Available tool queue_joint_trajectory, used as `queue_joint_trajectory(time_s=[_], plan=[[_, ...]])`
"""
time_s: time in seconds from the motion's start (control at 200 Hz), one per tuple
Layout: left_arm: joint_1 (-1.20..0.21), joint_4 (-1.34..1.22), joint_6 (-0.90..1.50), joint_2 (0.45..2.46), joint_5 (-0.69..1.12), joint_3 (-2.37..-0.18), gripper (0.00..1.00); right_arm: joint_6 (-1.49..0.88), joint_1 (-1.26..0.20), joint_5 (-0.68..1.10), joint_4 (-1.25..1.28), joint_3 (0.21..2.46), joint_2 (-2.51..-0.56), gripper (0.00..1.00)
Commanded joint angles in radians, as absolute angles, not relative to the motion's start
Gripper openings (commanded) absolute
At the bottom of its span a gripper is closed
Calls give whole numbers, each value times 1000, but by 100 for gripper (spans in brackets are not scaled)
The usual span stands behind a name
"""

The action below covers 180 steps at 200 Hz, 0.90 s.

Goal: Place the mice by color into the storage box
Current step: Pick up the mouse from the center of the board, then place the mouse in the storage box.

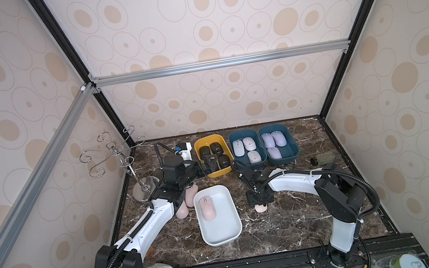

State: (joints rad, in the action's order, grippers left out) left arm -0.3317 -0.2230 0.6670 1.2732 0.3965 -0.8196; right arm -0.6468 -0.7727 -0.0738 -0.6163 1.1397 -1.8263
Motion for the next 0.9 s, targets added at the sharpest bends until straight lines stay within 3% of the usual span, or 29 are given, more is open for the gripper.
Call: queue_joint_trajectory(time_s=[0.0, 0.255, 0.47, 0.895], plan=[[-330, -229, 663, 1253, 392, -844, 100, -635, -771, -31, -591, 1123, -1809, 59], [-328, -194, 638, 1243, 344, -855, 100, -630, -793, -73, -663, 1183, -1741, 51], [-286, -134, 627, 1185, 163, -856, 100, -636, -941, -166, -772, 1366, -1722, 50], [-210, -165, 607, 1039, -12, -802, 100, -689, -1061, -155, -731, 1620, -1997, 50]])
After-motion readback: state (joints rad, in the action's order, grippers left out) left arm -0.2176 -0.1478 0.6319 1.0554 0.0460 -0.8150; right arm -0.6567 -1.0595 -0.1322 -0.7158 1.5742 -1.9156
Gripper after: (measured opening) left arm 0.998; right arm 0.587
